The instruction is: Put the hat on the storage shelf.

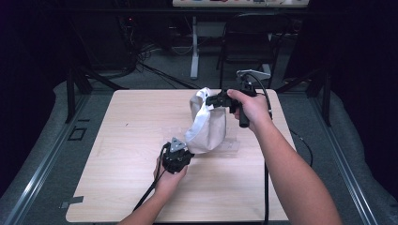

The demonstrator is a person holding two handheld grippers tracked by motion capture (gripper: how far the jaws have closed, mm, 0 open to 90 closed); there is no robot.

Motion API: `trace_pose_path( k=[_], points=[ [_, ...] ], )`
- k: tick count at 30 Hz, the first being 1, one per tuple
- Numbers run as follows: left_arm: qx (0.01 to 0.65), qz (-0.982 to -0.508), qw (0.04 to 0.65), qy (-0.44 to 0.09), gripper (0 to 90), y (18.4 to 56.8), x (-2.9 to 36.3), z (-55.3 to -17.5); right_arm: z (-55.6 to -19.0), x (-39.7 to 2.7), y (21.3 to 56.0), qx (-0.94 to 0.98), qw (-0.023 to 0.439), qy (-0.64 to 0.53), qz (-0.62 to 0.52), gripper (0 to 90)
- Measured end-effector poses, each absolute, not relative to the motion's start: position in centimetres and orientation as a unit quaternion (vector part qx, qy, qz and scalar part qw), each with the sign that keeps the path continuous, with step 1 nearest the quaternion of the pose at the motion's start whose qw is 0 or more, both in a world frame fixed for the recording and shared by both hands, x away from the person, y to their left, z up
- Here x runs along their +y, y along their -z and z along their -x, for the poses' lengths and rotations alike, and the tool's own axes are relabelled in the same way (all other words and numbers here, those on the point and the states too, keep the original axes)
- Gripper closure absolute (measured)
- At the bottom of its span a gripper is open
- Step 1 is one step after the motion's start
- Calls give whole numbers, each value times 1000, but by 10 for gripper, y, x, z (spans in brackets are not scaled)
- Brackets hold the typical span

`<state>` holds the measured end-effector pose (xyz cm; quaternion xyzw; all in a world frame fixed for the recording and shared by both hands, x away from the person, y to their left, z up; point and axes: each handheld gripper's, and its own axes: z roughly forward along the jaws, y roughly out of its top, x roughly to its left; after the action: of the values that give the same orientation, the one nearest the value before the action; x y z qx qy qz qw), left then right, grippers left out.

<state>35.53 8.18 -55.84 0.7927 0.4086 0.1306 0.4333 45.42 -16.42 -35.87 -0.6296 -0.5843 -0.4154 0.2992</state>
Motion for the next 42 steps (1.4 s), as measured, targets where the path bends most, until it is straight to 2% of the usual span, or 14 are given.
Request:
trace_pose_path(
  k=[27, 30, 42],
  points=[
    [407, -783, 449, -140, 829, 561, 82, -351, -455, -167, 366, -584, 301, 415, 630, 794],
    [405, -780, 456, -141, 768, 559, 84, -349, -454, -169, 366, -584, 298, 416, 630, 786],
    [405, -770, 477, -129, 624, 551, 89, -344, -452, -176, 367, -583, 292, 418, 632, 722]
  ],
)
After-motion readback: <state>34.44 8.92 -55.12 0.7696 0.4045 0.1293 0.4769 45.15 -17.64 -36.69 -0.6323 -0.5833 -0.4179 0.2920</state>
